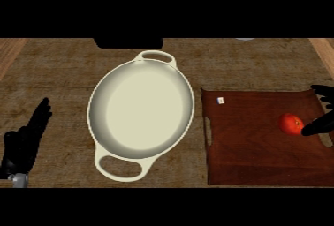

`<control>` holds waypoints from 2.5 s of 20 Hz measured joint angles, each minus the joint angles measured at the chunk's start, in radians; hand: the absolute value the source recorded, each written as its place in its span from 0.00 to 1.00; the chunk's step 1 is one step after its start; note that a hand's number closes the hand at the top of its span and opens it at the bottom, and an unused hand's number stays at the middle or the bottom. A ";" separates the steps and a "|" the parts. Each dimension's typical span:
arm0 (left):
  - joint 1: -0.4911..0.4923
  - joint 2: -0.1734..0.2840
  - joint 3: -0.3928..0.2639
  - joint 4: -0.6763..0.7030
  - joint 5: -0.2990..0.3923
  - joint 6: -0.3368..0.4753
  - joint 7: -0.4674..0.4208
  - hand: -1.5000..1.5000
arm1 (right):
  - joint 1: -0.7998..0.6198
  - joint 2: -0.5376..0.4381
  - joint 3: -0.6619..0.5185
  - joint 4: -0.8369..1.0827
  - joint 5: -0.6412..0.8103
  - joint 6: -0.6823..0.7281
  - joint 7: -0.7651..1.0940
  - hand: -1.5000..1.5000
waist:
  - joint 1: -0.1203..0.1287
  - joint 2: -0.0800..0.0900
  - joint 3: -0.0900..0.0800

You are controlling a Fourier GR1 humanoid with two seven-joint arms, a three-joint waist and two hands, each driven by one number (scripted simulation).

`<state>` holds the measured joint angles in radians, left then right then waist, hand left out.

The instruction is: Pick the tomato from the tray and place it in the pot

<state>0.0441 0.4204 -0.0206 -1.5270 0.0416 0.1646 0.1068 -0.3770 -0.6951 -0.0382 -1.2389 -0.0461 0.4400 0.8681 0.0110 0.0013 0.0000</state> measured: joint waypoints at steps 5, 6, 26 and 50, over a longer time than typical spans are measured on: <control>0.022 -0.022 0.015 -0.013 -0.024 -0.013 -0.016 0.50 | -0.057 0.042 0.021 0.101 0.071 0.021 -0.017 0.00 | 0.000 0.000 0.000; 0.012 -0.029 0.016 -0.008 -0.031 -0.015 -0.010 0.50 | -0.061 0.051 0.022 0.112 0.083 0.024 -0.021 0.00 | -0.002 0.000 0.000; -0.017 -0.099 0.101 0.006 -0.105 -0.090 0.006 0.50 | -0.101 0.180 -0.003 0.305 0.286 0.028 -0.113 0.00 | -0.006 -0.002 -0.001; -0.071 -0.135 0.069 -0.015 -0.145 -0.168 0.042 0.50 | -0.335 0.602 0.460 0.101 0.569 -0.021 -0.238 1.00 | 0.127 -0.015 -0.009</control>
<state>-0.0271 0.2856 0.0484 -1.5419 -0.1037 -0.0036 0.1491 -0.7115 -0.0935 0.4219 -1.1380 0.5231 0.4185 0.6301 0.1383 -0.0133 -0.0095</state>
